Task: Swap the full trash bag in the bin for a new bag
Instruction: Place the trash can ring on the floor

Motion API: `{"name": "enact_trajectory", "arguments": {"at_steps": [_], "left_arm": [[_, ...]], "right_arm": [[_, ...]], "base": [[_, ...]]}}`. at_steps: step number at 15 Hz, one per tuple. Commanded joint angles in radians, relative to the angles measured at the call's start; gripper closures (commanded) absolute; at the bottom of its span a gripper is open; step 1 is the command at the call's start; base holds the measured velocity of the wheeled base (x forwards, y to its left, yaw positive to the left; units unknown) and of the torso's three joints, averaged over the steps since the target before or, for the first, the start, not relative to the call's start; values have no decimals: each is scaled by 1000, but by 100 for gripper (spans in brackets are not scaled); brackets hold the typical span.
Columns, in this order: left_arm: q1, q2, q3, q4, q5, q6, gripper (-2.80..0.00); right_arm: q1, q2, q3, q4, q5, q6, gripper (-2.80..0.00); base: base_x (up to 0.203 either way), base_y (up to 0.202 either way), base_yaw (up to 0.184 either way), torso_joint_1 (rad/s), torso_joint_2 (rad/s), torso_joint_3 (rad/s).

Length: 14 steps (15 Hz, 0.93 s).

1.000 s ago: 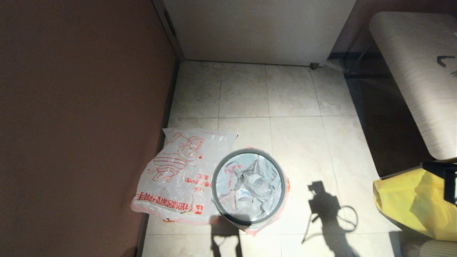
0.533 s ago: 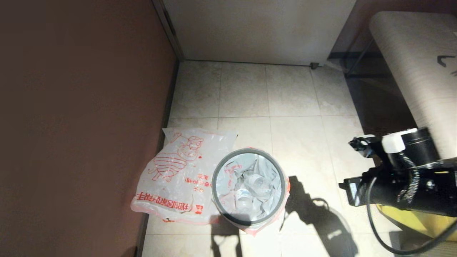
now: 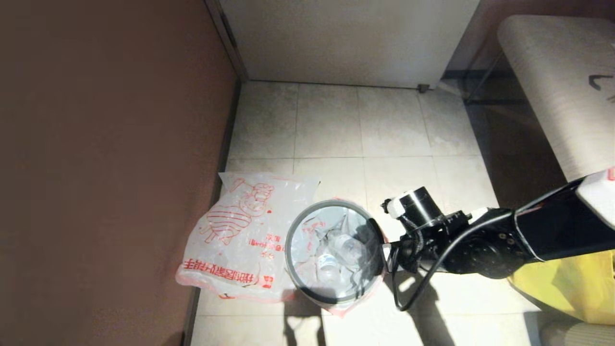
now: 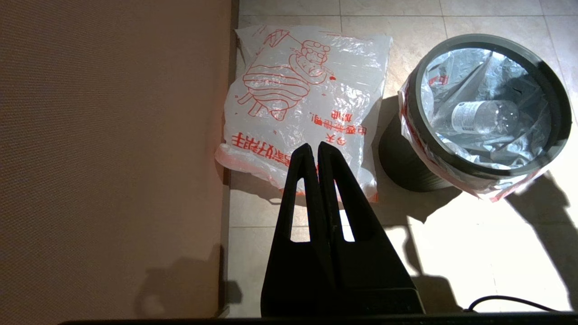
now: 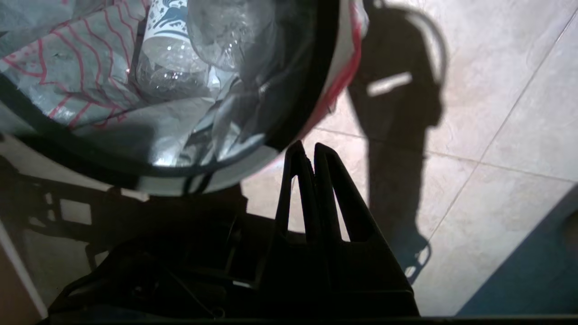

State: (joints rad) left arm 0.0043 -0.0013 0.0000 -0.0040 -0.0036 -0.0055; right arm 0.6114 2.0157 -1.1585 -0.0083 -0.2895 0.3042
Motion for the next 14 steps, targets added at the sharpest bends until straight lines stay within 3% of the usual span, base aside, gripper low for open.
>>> {"name": "enact_trajectory", "arguments": {"at_steps": [1, 14], "left_arm": [[0, 0, 0, -1, 1, -1, 0], [0, 0, 0, -1, 0, -1, 0]], "right_arm": [[14, 114, -107, 30, -25, -5, -280], [-61, 254, -277, 54, -60, -63, -280]], "base": [[0, 0, 0, 0, 0, 0], [0, 0, 0, 0, 0, 0]]}}
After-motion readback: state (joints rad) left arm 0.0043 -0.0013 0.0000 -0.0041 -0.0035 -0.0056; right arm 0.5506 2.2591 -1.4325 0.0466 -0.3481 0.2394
